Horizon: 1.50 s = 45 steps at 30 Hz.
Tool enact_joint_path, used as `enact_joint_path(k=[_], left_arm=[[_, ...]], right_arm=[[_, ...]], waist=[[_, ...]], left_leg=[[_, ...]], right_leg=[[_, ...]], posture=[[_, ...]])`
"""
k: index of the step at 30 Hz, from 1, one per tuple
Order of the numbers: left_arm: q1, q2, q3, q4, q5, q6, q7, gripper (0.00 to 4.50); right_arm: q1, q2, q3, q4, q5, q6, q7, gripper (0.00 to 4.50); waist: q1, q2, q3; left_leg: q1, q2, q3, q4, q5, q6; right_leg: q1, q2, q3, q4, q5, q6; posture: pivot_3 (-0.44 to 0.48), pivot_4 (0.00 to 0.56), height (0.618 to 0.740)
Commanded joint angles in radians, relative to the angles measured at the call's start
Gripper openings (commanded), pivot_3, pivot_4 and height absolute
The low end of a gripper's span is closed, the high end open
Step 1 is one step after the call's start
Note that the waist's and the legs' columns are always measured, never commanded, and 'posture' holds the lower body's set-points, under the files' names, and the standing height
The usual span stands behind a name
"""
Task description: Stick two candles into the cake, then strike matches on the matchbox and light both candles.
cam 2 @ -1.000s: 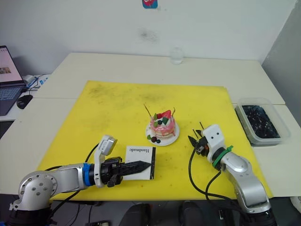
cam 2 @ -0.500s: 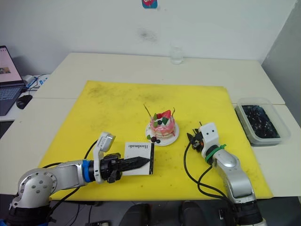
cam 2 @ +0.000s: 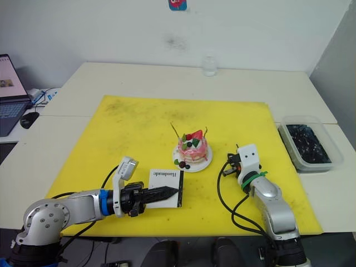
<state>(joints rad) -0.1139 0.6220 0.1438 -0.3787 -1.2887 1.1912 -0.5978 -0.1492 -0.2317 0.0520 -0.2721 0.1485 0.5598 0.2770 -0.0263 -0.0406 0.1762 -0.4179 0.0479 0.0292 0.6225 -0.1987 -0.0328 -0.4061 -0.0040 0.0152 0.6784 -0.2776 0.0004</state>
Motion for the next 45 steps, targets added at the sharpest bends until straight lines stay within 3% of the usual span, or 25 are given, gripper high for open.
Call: enact_joint_path(k=[1, 10, 26, 34, 45], left_arm=[[-0.007, 0.0, 0.003, -0.008, -0.003, -0.014, 0.003, 0.0], [-0.017, -0.012, -0.012, -0.006, 0.013, -0.022, -0.002, 0.0], [-0.143, -0.015, -0.105, 0.032, 0.111, -0.064, -0.159, 0.0], [-0.204, -0.027, -0.121, 0.09, 0.176, -0.096, -0.223, 0.0], [-0.219, -0.059, -0.115, 0.11, 0.19, -0.083, -0.202, 0.0]], right_arm=[[0.012, -0.004, -0.022, -0.025, 0.011, 0.026, -0.006, 0.05], [0.023, -0.026, -0.051, -0.162, 0.084, 0.058, 0.048, 0.05], [0.114, -0.292, -0.165, -0.582, 0.323, 0.181, 0.234, 0.05], [0.055, -0.418, -0.147, -0.608, 0.428, 0.217, 0.325, 0.05], [-0.174, -0.504, 0.034, -0.523, 0.399, 0.202, 0.433, 0.05]], waist=[[0.0, 0.0, 0.0], [0.0, 0.0, 0.0], [0.0, 0.0, 0.0], [-0.001, 0.0, 0.0], [-0.001, 0.0, 0.0]], left_leg=[[0.0, 0.0, 0.0, 0.0, 0.0, 0.0], [0.0, 0.0, 0.0, 0.0, 0.0, 0.0], [0.0, 0.0, 0.0, 0.0, 0.0, 0.0], [0.0, 0.0, -0.001, 0.001, 0.0, 0.0], [-0.001, -0.001, 0.0, 0.001, 0.0, 0.0]], right_leg=[[0.0, 0.0, 0.0, 0.0, 0.0, 0.0], [0.0, 0.0, 0.0, 0.0, 0.0, 0.0], [0.0, 0.001, -0.001, 0.0, 0.0, 0.0], [0.0, 0.001, -0.001, 0.0, 0.0, 0.0], [0.0, 0.002, 0.0, 0.0, 0.0, 0.0]], posture=[[0.0, 0.15, 0.74], [0.0, 0.15, 0.74], [0.0, 0.15, 0.74], [0.0, 0.15, 0.74], [0.0, 0.15, 0.74]])
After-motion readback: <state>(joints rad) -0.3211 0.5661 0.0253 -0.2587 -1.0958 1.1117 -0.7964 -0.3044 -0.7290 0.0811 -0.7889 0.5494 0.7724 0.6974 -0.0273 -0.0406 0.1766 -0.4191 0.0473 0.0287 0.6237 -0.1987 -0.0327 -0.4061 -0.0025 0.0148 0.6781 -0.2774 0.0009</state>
